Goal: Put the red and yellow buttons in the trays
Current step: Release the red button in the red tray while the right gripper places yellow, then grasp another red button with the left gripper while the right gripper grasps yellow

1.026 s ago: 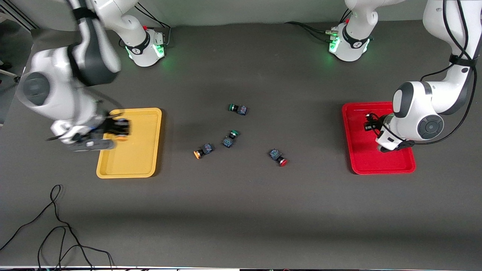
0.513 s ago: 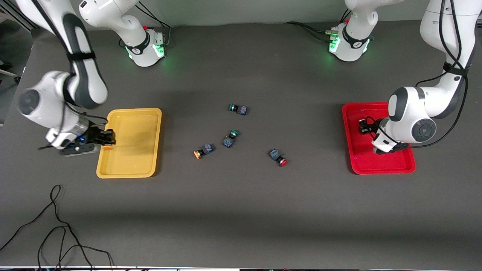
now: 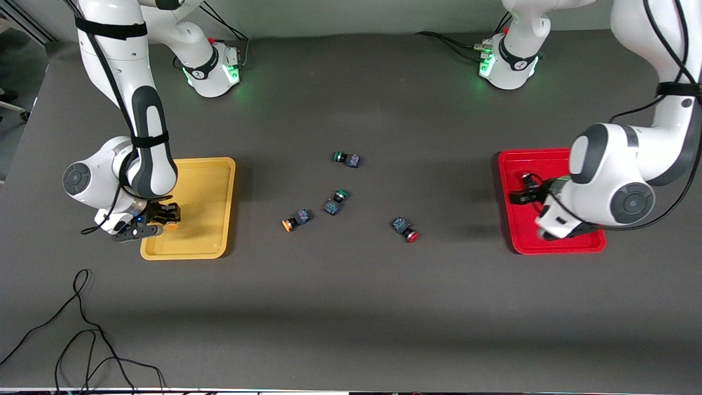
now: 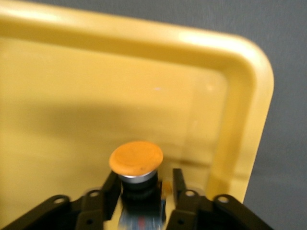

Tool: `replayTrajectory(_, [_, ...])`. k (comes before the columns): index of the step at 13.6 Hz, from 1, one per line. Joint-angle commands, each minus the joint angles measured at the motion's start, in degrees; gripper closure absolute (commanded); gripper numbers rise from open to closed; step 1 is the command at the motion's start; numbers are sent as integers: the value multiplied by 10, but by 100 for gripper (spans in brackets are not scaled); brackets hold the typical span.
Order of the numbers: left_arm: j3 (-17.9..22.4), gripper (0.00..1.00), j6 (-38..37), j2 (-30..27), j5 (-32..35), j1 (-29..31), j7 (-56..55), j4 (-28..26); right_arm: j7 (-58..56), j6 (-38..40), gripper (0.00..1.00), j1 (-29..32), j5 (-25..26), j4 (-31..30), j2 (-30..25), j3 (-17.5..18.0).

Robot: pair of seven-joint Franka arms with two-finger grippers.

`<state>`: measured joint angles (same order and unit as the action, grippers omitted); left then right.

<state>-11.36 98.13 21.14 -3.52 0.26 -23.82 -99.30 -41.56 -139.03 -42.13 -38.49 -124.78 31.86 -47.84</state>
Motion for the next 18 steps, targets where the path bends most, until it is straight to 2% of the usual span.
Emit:
replayTrajectory(1, [6,1,-52,123,-40,-70,-130,181,8,46,0,3,-12,29,-14,-2])
replayTrajectory(3, [5,1,-43,173,-49,-116,-218,235,15,103,0,-7,-5,63,-17,-34])
replayTrajectory(4, [5,1,-11,190,-52,-132,-263,244,50,138,0,-20,19,85,-19,-51])
replayTrajectory(6, [6,1,77,216,-55,-170,-357,240,170,233,0,-64,103,156,-33,-90])
replayTrajectory(8, [9,1,120,238,-52,-199,-383,234,265,326,0,-88,123,224,-39,-100])
replayTrajectory(11, [9,5,204,242,-38,-204,-385,179,425,351,0,-147,124,250,-39,-101])
replayTrajectory(14, [9,14,245,250,-32,-204,-381,155,698,337,0,-228,101,270,-28,-95])
replayTrajectory(16, [9,31,255,254,-31,-204,-380,155,849,308,0,-268,70,274,-10,-77])
replayTrajectory(17, [9,45,257,255,-31,-205,-380,155,909,287,0,-277,63,273,-2,-62])
replayTrajectory(18, [9,69,258,255,-32,-205,-380,155,968,262,0,-277,58,271,4,-43])
